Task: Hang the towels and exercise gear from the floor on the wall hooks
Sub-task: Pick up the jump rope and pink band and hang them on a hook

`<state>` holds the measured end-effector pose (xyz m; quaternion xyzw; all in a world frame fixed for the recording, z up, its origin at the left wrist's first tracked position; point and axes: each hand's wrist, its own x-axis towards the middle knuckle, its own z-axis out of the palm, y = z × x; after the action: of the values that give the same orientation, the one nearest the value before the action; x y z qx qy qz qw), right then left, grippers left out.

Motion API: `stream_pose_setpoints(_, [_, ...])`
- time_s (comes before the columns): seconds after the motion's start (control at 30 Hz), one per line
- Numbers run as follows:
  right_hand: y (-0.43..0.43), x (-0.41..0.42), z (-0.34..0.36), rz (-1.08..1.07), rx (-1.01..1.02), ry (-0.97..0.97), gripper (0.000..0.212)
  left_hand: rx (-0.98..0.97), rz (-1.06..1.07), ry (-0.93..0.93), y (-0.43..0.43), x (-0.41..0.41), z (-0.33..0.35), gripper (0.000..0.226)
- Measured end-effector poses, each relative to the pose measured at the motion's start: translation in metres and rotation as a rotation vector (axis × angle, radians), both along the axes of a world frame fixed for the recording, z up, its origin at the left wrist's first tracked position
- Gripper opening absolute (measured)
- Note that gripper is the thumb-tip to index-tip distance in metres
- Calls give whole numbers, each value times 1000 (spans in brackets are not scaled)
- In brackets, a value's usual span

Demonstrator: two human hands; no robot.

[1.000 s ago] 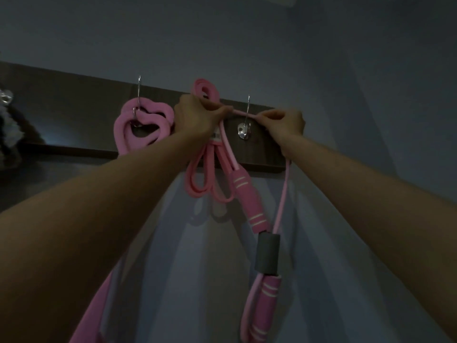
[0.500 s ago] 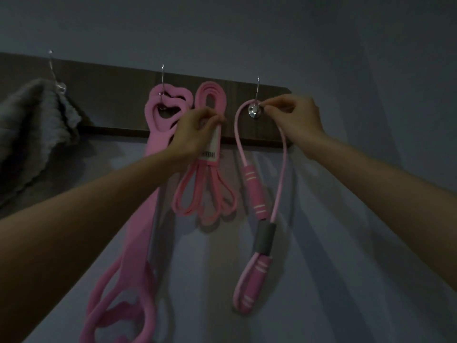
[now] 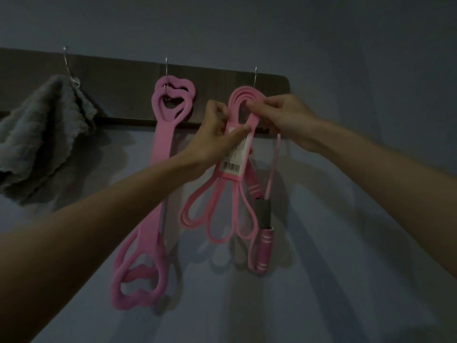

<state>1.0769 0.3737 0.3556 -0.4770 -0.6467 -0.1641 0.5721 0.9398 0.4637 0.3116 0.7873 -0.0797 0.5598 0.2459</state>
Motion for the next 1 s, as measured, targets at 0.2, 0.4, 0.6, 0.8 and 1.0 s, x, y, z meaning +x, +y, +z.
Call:
stream_pose_setpoints(0.2, [-11,7,2,73,97,102,16,-300,-84,160,-4,18,-11,58])
stream_pose_setpoints(0.4, [-11,21,30,95,166,246,26,-217,0,371,1,34,-15,43])
stream_pose_setpoints(0.6, [4,18,55,87,205,257,31,-283,-29,309,13,35,5,33])
stream_pose_setpoints(0.8, [33,26,71,-11,320,286,34,-348,-64,299,26,46,19,32])
stream_pose_setpoints(1.0, [60,44,73,-84,398,297,24,-373,-86,248,42,66,19,25])
